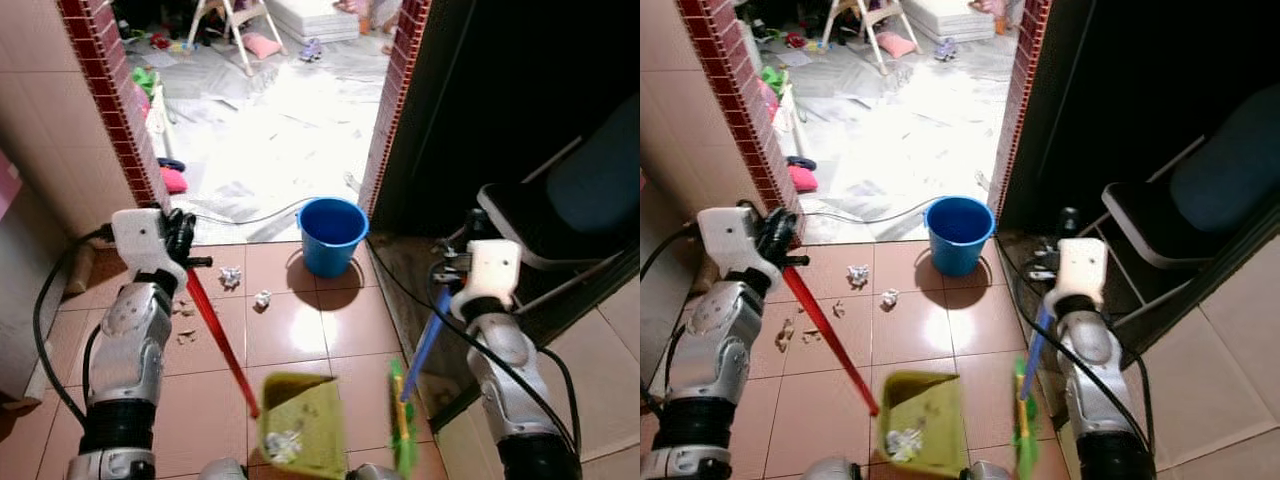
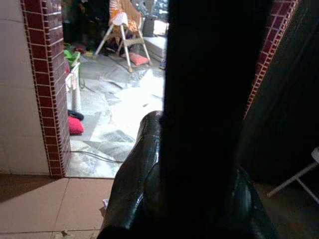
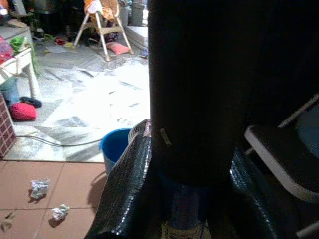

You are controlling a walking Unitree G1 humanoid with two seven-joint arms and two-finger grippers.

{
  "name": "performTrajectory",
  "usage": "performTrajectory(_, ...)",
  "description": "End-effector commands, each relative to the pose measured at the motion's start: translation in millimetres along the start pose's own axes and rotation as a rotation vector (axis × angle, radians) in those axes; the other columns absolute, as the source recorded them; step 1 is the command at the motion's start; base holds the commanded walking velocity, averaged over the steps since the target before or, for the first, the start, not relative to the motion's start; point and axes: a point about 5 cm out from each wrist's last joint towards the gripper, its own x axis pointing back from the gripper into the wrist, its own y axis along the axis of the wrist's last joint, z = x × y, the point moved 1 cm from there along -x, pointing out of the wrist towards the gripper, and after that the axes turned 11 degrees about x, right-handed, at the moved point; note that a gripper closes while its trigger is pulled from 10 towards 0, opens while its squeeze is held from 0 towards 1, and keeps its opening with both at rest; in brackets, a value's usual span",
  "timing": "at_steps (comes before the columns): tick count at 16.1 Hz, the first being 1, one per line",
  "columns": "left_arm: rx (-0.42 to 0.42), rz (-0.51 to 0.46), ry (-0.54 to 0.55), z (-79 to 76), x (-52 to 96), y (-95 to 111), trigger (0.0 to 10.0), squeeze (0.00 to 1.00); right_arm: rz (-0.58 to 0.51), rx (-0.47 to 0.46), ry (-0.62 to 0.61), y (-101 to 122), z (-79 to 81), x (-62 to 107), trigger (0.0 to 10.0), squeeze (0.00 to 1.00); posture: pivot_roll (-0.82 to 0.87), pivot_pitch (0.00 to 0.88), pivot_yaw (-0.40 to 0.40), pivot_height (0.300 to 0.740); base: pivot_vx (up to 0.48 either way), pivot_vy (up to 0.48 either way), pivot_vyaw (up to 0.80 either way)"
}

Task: Sweep floor

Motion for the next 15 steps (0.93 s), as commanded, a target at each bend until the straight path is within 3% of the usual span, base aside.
performTrajectory(1,-0.01,-0.062,0.027,1.2,1.0,15,10.0,0.0,-0.046,0.0,-0.013,14,-5.1,-6.5,10.0,0.0,-0.04,0.0,-0.048,0.74,0.0,0.0,0.0)
performTrajectory(3,-0.018,-0.09,0.065,3.7,2.6,20,10.0,0.0,-0.091,-0.026,-0.022,25,-6.0,-10.8,10.0,0.0,-0.04,0.0,-0.041,0.74,0.0,0.0,0.0)
performTrajectory(6,-0.004,-0.152,0.018,-6.2,-1.8,38,10.0,0.0,-0.162,-0.019,-0.035,45,-4.7,-14.8,10.0,0.0,-0.03,0.0,-0.029,0.74,0.0,0.0,0.0)
performTrajectory(9,0.02,-0.245,0.067,-3.2,-8.6,66,10.0,0.0,-0.141,-0.016,-0.017,38,1.1,-11.0,10.0,0.0,-0.03,0.0,-0.027,0.74,0.0,0.0,0.0)
performTrajectory(12,0.002,-0.293,0.105,4.0,-10.1,86,10.0,0.0,-0.126,0.003,-0.02,34,-3.8,-10.0,10.0,0.0,-0.03,0.0,-0.024,0.74,0.0,0.0,0.0)
performTrajectory(15,0.014,-0.311,0.112,5.9,-11.8,93,10.0,0.0,-0.125,0.008,-0.025,35,-6.2,-12.5,10.0,0.0,-0.03,0.0,-0.023,0.74,0.0,0.0,-0.76)
